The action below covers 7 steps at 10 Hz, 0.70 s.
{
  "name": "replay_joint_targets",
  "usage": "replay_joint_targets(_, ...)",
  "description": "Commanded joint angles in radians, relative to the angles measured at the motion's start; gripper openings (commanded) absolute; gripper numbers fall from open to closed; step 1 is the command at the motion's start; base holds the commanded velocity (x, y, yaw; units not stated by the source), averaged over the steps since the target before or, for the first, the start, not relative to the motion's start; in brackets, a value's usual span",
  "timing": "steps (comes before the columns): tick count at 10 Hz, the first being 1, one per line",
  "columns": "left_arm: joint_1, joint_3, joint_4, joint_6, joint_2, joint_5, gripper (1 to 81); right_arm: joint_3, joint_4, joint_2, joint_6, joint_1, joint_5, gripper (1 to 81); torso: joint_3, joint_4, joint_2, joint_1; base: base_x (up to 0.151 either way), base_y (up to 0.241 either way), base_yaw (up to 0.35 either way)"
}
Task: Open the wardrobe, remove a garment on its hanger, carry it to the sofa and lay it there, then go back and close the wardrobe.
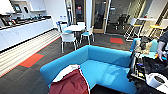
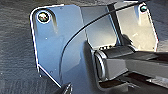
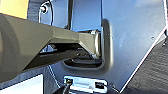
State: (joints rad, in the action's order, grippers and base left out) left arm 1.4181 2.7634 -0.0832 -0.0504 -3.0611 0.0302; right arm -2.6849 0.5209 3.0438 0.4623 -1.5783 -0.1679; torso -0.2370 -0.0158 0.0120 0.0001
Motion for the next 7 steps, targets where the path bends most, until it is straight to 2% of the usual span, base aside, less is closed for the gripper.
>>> replay_joint_targets(1,-0.029,-0.004,-0.010,-0.003,0.001,-0.065,81.1,0.004,0.010,0.002,0.001,0.011,0.044,81.1,0.000,0.000,0.000,0.000,0.000,0.000,0.000)
replay_joint_targets(7,-0.029,-0.004,-0.010,-0.003,0.004,-0.073,81.1,0.004,0.010,0.002,0.004,0.013,0.045,81.1,0.000,0.000,0.000,0.000,0.000,0.000,0.200)
